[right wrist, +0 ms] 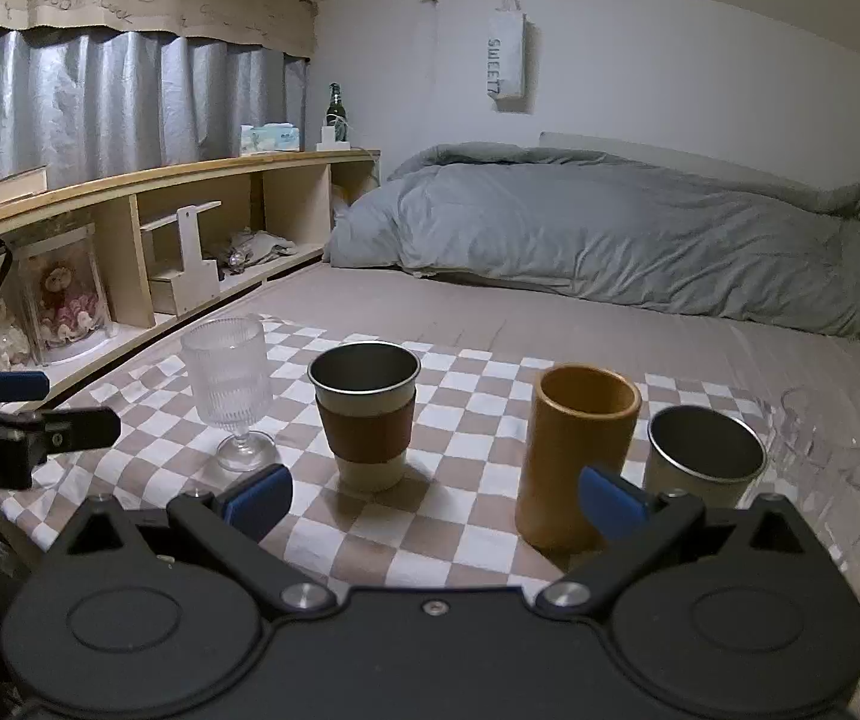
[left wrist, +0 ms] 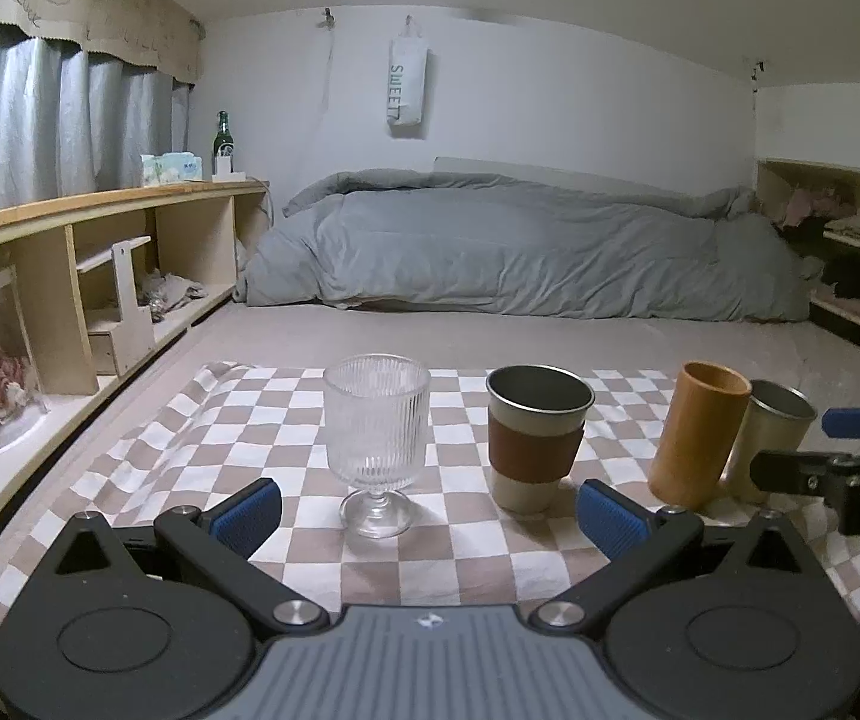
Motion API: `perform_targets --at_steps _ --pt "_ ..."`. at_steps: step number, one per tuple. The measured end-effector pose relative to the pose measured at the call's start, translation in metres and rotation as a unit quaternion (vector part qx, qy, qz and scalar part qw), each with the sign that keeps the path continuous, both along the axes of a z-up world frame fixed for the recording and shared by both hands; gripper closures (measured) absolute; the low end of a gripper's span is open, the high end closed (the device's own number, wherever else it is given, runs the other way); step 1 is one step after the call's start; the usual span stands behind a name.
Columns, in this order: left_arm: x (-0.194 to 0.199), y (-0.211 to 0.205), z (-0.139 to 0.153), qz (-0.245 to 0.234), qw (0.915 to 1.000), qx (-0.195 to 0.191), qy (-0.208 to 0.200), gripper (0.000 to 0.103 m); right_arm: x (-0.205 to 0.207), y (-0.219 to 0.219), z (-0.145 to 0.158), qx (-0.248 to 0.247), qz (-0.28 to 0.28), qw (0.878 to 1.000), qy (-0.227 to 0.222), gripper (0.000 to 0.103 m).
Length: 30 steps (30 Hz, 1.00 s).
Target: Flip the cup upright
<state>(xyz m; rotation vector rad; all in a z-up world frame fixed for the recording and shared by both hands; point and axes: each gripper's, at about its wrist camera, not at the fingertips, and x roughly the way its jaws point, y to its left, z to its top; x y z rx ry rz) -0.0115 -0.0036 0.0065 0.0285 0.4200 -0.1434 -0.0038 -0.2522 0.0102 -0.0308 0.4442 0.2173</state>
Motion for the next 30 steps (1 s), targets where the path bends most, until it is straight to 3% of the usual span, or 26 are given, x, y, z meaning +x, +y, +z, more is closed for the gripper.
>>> perform_targets --at_steps 30 --pt "-0.0016 0.0002 -0.0047 0.013 0.9999 0.002 0.008 0.0 -0.0005 0.0064 -0.0055 -0.016 0.009 1.0 0.0 0.0"
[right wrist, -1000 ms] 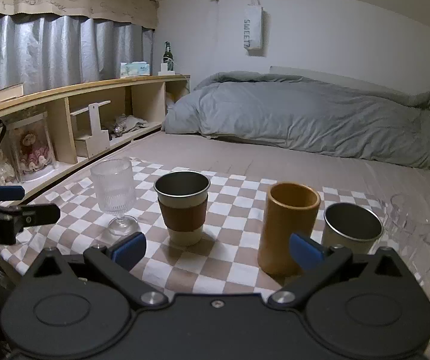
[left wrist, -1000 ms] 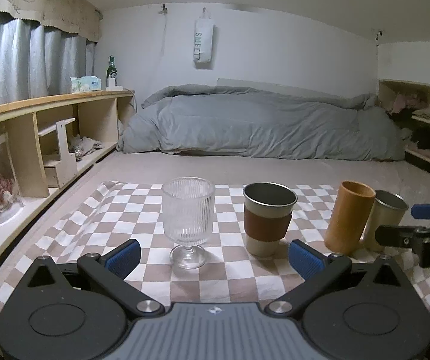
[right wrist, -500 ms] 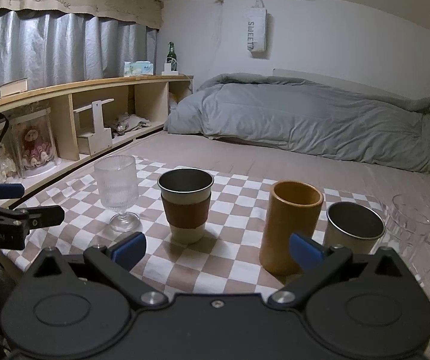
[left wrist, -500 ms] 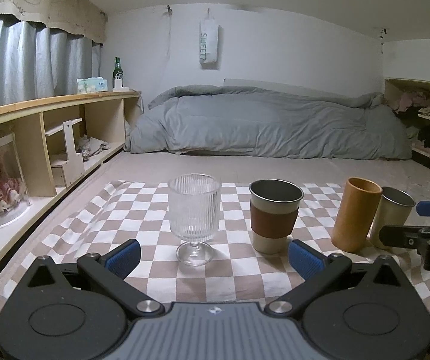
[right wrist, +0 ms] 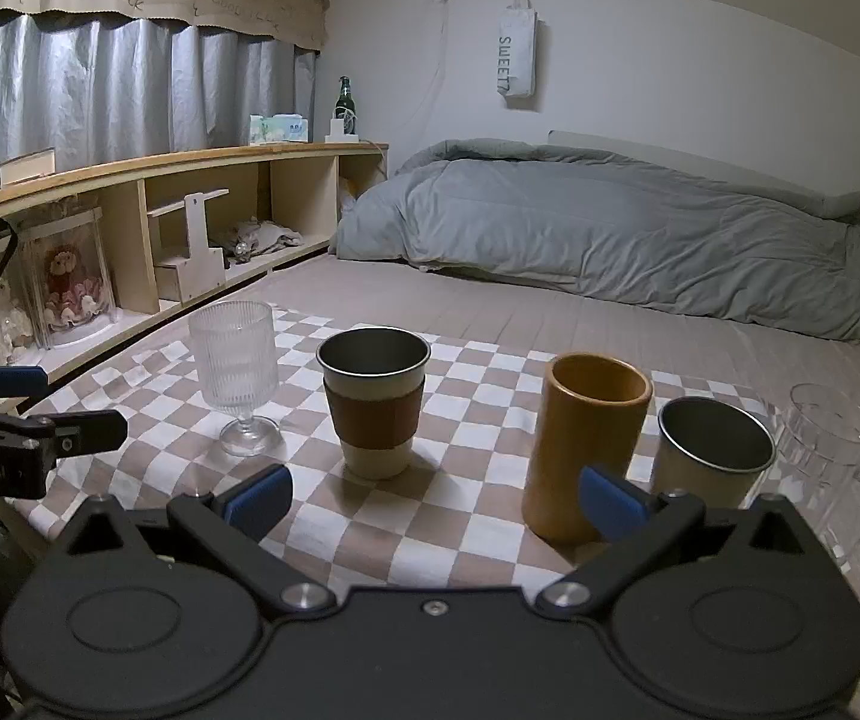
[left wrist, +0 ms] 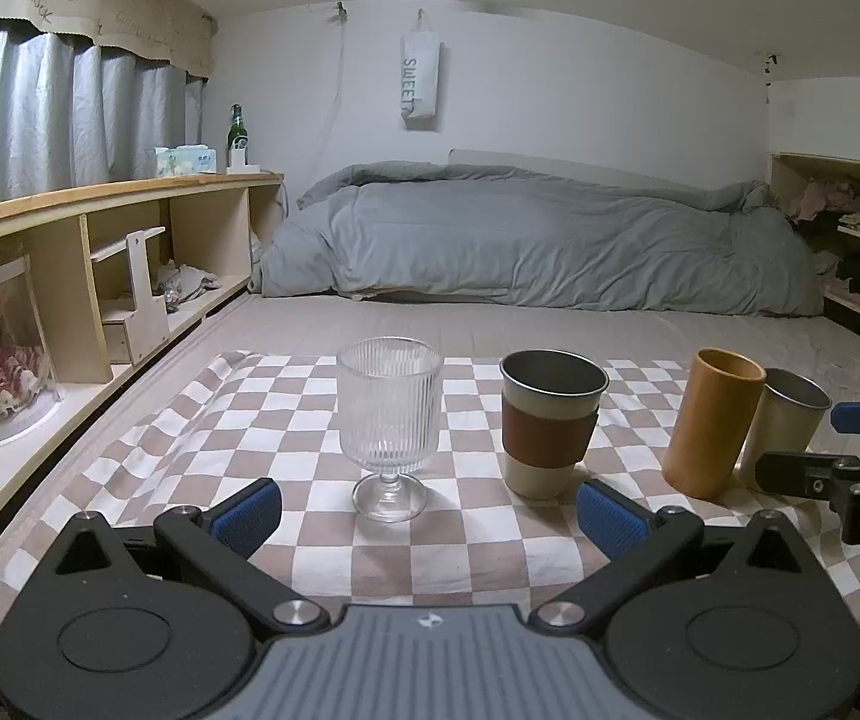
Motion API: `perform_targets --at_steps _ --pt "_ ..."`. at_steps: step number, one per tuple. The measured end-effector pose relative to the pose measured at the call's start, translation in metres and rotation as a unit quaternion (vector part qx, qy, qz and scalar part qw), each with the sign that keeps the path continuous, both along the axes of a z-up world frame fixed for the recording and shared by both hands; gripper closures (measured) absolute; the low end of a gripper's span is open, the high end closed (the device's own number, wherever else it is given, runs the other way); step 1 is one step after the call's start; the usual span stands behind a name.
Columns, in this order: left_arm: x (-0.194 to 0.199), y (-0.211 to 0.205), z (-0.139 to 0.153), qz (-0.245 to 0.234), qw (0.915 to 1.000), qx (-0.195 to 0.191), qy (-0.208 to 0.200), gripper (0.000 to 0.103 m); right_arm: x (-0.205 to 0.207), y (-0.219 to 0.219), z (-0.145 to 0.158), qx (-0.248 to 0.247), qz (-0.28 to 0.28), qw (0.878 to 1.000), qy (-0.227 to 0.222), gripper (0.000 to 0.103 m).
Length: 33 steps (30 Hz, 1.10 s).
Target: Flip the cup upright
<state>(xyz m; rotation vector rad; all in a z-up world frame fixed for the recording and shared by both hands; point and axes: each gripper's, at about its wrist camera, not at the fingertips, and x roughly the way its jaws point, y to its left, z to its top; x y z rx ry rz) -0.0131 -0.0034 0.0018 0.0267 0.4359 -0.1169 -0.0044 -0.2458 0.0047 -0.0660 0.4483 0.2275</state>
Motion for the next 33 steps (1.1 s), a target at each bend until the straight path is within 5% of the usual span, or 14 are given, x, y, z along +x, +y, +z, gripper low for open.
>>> perform_targets --at_steps 33 --pt "-0.0014 0.0017 -0.0013 0.003 1.0 0.0 0.005 0.0 0.0004 0.0008 -0.0022 -0.003 -0.001 1.0 0.001 0.0"
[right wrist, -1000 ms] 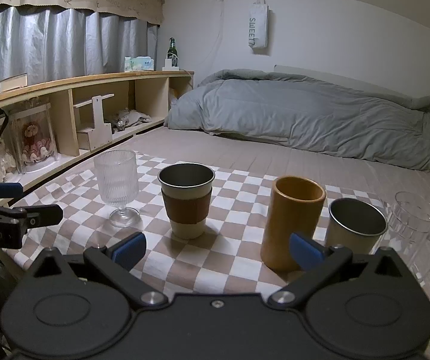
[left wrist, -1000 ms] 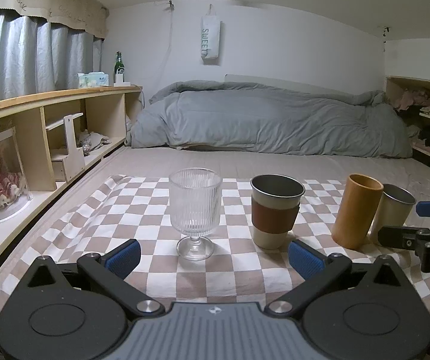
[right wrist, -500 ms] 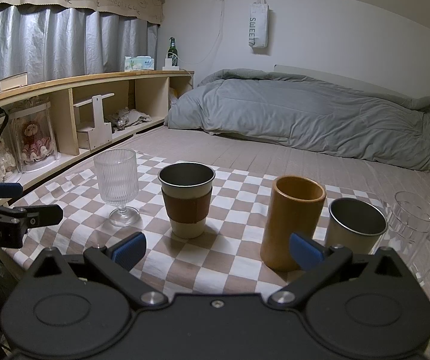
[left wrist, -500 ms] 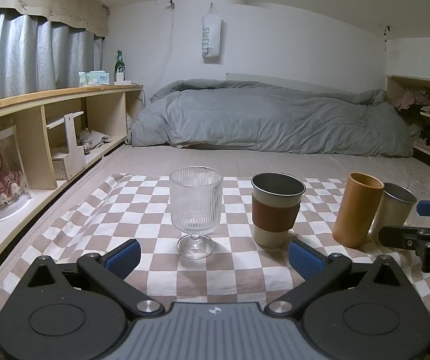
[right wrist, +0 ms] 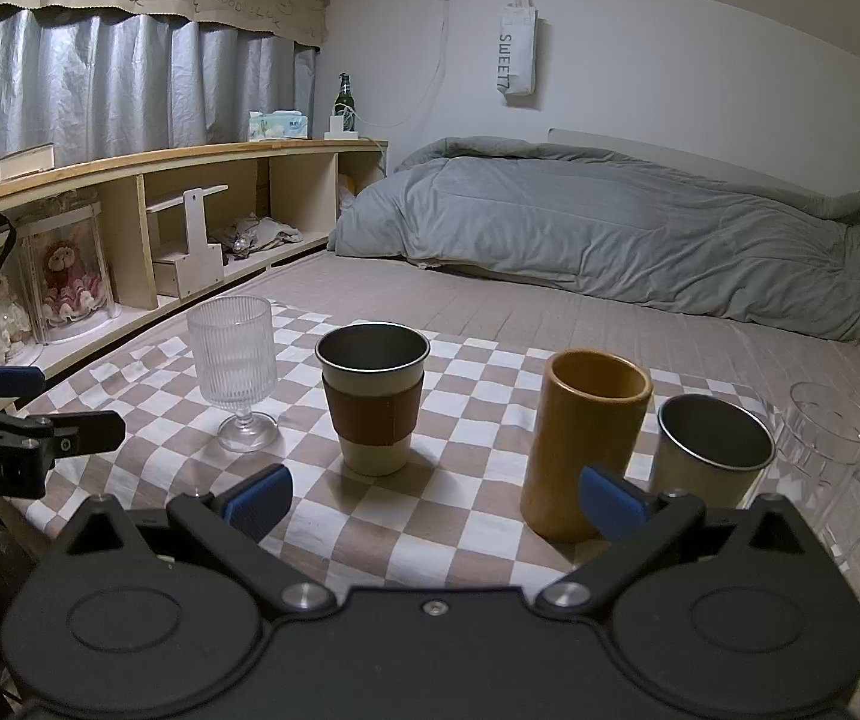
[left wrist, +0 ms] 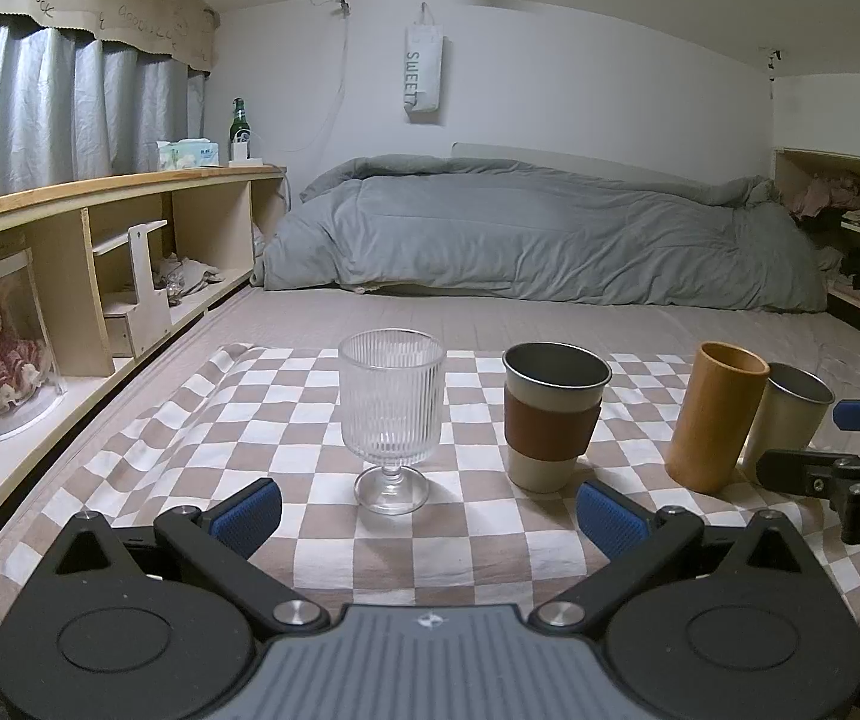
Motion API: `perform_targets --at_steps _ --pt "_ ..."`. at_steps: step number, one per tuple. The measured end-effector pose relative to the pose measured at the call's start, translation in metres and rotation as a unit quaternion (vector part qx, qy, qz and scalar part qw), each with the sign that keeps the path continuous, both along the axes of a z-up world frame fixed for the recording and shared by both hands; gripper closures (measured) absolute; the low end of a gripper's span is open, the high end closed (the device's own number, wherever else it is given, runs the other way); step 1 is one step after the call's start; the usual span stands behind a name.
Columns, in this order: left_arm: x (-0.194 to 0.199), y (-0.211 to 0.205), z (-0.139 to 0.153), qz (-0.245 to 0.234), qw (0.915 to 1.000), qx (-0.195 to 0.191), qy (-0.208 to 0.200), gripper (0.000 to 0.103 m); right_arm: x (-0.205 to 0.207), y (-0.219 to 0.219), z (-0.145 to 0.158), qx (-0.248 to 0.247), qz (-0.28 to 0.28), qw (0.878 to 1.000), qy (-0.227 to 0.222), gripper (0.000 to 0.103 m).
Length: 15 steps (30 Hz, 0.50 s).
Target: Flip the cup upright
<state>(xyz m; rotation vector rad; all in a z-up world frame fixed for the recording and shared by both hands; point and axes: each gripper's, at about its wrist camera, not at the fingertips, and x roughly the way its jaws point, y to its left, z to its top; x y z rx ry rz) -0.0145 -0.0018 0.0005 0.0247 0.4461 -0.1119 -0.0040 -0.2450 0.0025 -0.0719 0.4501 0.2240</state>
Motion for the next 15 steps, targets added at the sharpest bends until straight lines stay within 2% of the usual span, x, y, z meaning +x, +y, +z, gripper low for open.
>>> perform_targets --at_steps 15 --pt "0.0004 -0.0005 0.0003 0.0 1.0 0.001 0.001 0.0 0.0006 0.0006 -0.0004 0.001 -0.002 1.0 0.0 0.0"
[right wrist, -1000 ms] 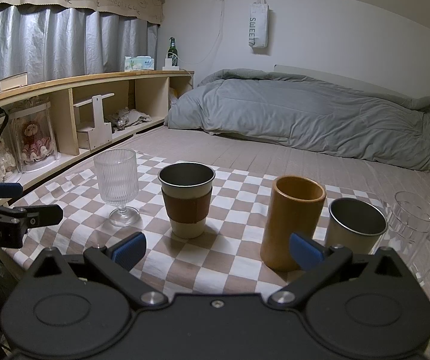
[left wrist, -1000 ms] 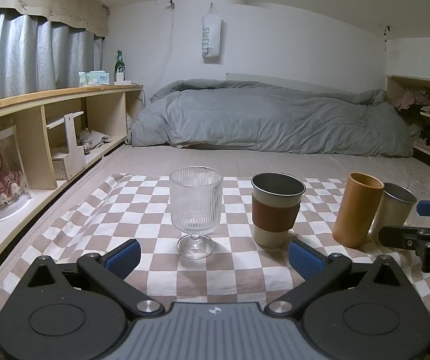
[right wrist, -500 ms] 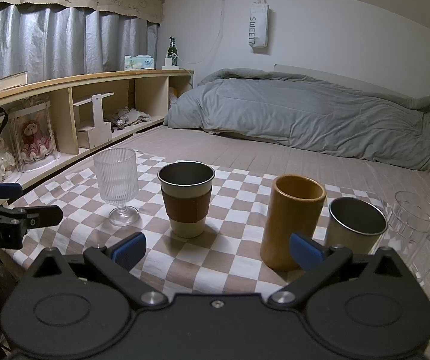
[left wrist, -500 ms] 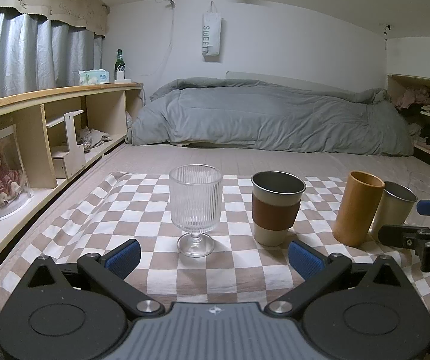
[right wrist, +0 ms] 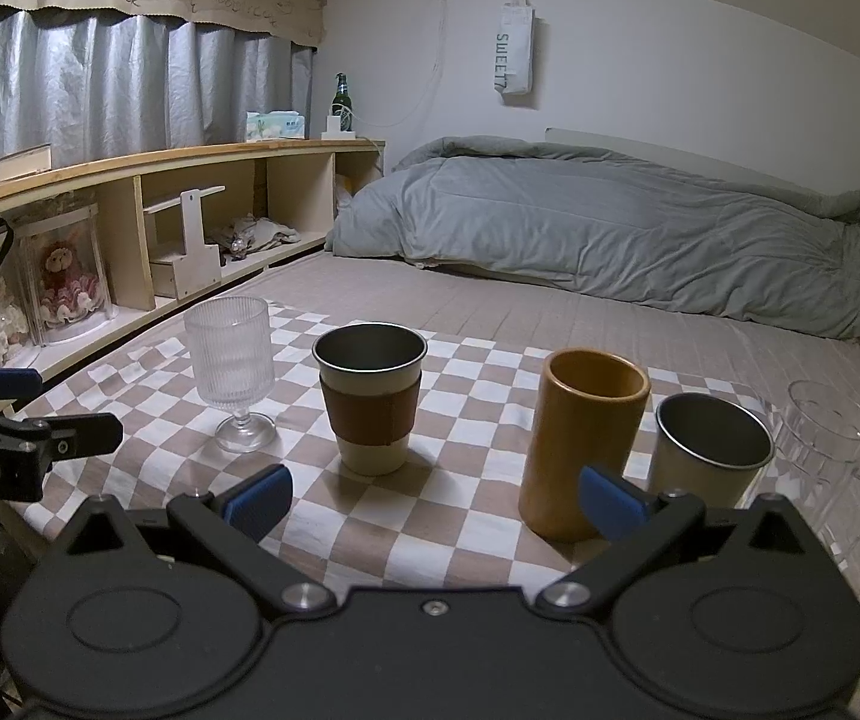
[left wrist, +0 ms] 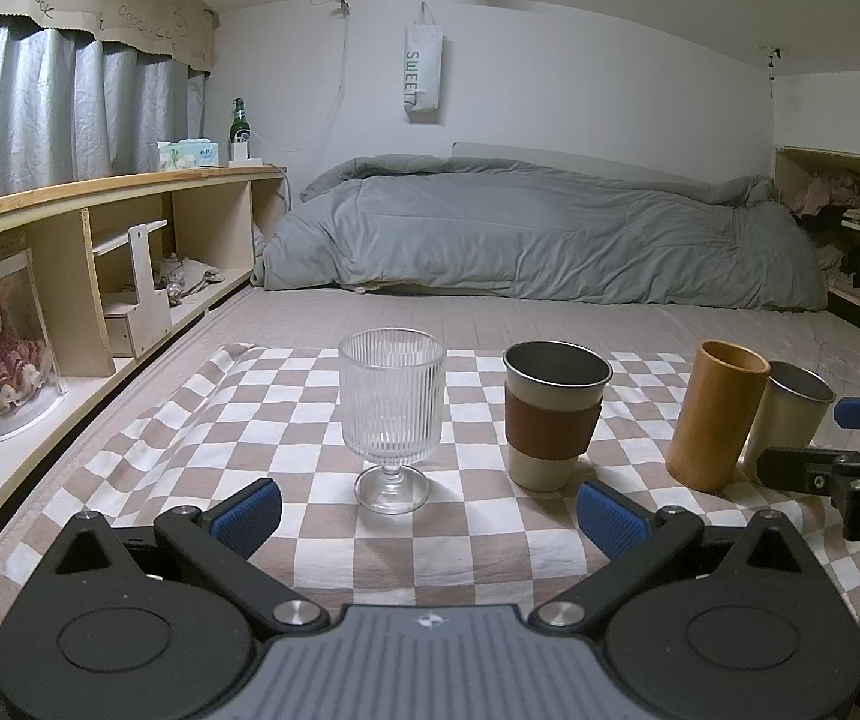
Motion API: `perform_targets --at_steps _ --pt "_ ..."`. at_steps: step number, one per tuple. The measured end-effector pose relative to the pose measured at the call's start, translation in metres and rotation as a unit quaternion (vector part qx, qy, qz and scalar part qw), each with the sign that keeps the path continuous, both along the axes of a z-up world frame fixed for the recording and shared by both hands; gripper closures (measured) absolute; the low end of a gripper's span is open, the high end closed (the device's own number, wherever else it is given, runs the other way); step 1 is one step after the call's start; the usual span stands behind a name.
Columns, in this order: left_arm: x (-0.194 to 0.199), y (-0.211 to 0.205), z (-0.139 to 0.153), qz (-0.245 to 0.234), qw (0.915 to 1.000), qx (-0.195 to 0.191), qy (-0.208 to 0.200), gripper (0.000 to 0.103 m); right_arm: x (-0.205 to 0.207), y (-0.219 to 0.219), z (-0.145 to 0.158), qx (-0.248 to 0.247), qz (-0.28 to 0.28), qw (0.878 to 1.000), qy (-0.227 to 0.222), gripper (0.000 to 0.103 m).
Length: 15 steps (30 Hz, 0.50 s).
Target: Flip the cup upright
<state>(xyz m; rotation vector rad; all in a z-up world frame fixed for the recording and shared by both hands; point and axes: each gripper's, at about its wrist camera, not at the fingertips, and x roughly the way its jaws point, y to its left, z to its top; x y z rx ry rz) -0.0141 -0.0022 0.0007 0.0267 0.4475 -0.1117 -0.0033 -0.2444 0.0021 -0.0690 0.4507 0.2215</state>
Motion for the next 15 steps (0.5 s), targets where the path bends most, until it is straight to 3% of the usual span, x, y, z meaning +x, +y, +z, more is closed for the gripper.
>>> perform_targets --at_steps 15 --pt "0.0014 0.0024 -0.0035 0.002 1.0 0.004 0.007 0.0 0.0 0.0002 0.0 -0.001 0.001 1.0 0.001 0.0"
